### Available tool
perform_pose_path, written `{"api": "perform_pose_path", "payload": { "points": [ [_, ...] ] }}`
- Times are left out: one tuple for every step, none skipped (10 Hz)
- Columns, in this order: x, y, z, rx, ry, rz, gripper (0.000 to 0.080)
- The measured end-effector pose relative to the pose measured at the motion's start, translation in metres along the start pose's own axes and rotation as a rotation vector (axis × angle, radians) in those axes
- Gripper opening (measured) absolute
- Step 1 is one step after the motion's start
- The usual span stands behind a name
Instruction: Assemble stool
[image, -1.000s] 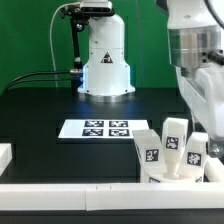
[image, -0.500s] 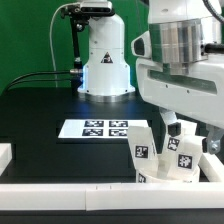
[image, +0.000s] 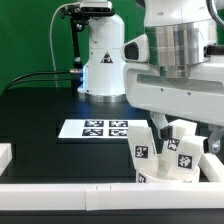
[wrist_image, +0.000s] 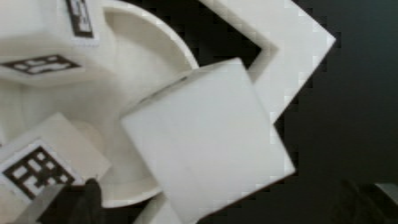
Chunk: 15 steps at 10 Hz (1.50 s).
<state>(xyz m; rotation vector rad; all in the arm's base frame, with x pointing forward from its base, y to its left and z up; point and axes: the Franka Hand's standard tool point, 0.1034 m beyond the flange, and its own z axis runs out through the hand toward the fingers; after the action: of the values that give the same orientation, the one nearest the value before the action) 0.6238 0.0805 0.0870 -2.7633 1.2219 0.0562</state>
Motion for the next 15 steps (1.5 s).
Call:
{"api": "perform_pose_path", "payload": {
  "points": [
    [0.001,0.001,0.000,0.000,0.000,-0.081,0.0648],
    [0.002,0.001,0.000,-0.001,0.000,-0.151,0.0648],
    [0.002,0.002,0.000,-0.001,0.000,-0.214,0.0648],
    [0.002,0.002,0.000,-0.003,0.001,-0.283,0.0648],
    [0.003,0.003,0.000,-0.004,0.002,-0.325,0.0648],
    [0.004,0.003,0.000,-0.011,0.005,-0.429,0.0648],
    [0.001,-0.003,-0.004,-0.027,0.024,-0.658,0.0648],
    [-0.008,-0.012,-0.010,-0.025,0.027,-0.798,0.0648],
    [-0.015,-0.017,-0.012,-0.033,0.026,-0.996,0.0648],
    [-0.018,-0.019,-0.012,-0.031,0.028,-1.057,0.0648],
    [-0.015,-0.017,-0.012,-0.038,0.028,-1.100,0.0648],
    [-0.012,-0.015,-0.012,-0.051,0.030,-1.171,0.0648],
    [-0.011,-0.014,-0.012,-0.060,0.030,-1.226,0.0648],
    [-0.010,-0.013,-0.012,-0.073,0.033,-1.300,0.0648],
    [-0.012,-0.015,-0.009,-0.102,0.048,-1.488,0.0648]
  ]
}}
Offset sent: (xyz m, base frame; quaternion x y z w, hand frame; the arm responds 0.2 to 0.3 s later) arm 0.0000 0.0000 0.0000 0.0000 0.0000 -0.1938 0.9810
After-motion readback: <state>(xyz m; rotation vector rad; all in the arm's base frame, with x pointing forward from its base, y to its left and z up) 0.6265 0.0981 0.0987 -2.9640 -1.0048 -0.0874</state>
